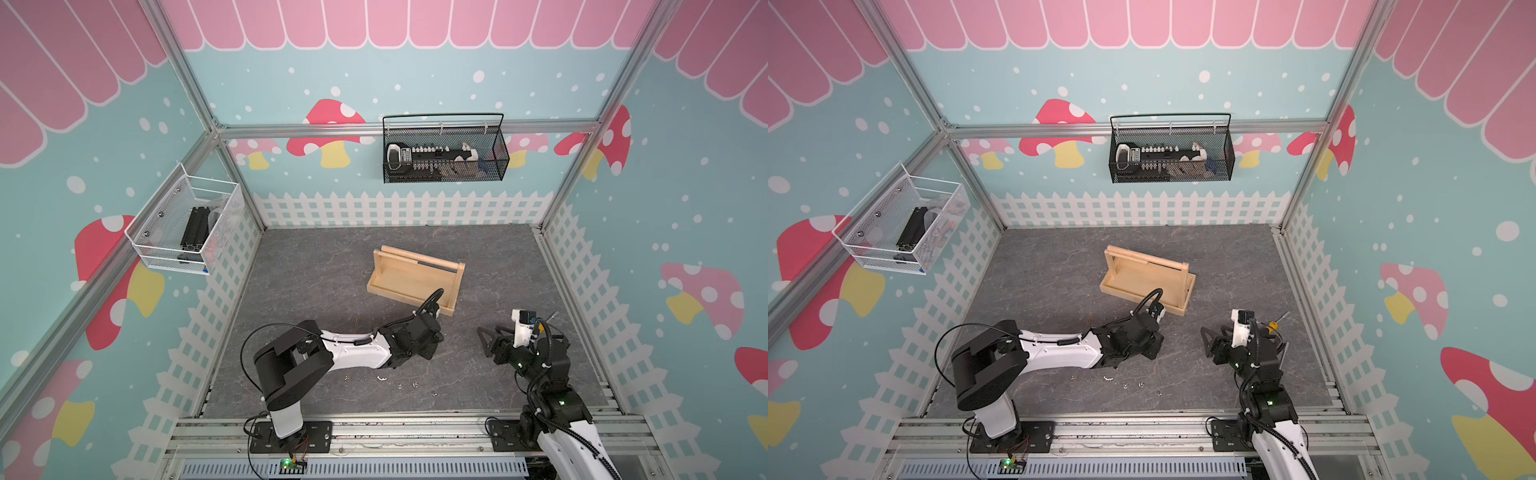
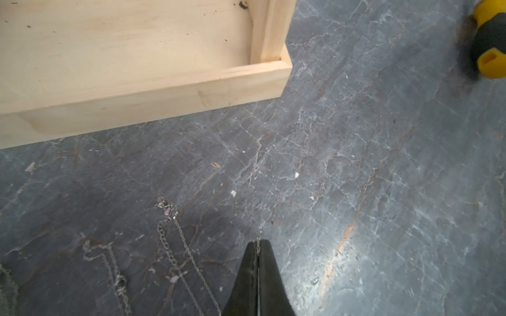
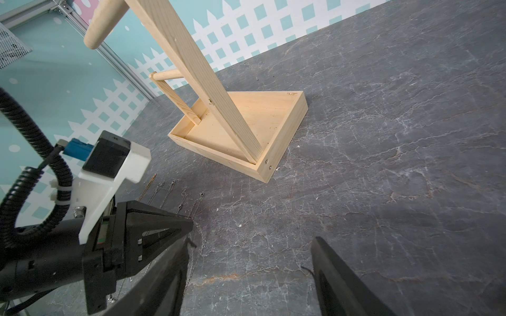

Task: Take the necklace off the jewelry display stand
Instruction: Place the necklace at the center of the board.

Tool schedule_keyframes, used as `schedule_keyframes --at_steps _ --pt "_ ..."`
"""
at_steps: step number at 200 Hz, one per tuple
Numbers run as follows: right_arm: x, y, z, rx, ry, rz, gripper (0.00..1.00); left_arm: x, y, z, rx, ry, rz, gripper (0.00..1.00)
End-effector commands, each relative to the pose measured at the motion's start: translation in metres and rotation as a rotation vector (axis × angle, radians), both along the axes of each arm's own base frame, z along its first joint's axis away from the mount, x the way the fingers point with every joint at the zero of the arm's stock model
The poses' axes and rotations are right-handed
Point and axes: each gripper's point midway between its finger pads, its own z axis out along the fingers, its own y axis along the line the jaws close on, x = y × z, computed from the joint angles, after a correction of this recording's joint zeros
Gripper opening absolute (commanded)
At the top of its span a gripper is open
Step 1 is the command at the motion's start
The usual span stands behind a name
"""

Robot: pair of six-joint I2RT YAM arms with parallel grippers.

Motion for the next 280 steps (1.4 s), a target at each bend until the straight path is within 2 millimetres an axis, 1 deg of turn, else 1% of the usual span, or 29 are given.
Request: schedule_keyframes --at_steps 1,40,88,142,175,216,233,246,260,269,271,280 --pt "0.0 0.001 -0.001 0.007 -0.003 0.003 0.72 0.012 -0.006 0.005 -0.015 -0.012 -0.006 0.0" --pt "0.0 0.002 -0.001 0.007 -0.003 0.005 0.72 0.021 -0.009 0.005 -0.015 -0.01 -0.006 0.0" --pt "0.0 0.002 -0.001 0.007 -0.004 0.004 0.72 0.029 -0.008 0.006 -0.015 -0.01 0.004 0.0" --pt "0.0 0.002 -0.001 0.006 -0.004 0.005 0.72 0.031 -0.009 0.005 -0.027 0.0 0.004 0.0" --pt "0.0 0.002 -0.002 0.006 0.0 0.006 0.72 0.031 -0.008 0.003 -0.024 0.0 0.011 0.15" --pt "0.0 0.002 -0.001 0.007 -0.004 0.006 0.72 0.034 -0.003 0.007 -0.018 -0.016 0.034 0.17" --pt "0.0 0.002 -0.001 0.006 -0.003 0.005 0.72 0.034 -0.001 0.015 -0.02 -0.025 0.04 0.17" --pt "0.0 0.002 -0.001 0.004 -0.003 0.004 0.72 0.033 0.003 0.025 -0.031 -0.035 0.048 0.17" --pt "0.0 0.001 -0.002 0.004 -0.002 0.004 0.72 0.029 0.009 0.043 -0.077 -0.059 0.061 0.17" --pt "0.0 0.001 -0.001 0.003 -0.002 0.001 0.72 0.026 0.015 0.06 -0.124 -0.081 0.072 0.17" --pt "0.0 0.001 -0.002 0.003 0.0 0.001 0.72 0.025 0.017 0.061 -0.13 -0.083 0.075 0.17" --pt "0.001 0.001 -0.002 0.003 -0.001 0.001 0.72 0.019 0.024 0.076 -0.189 -0.102 0.086 0.18"
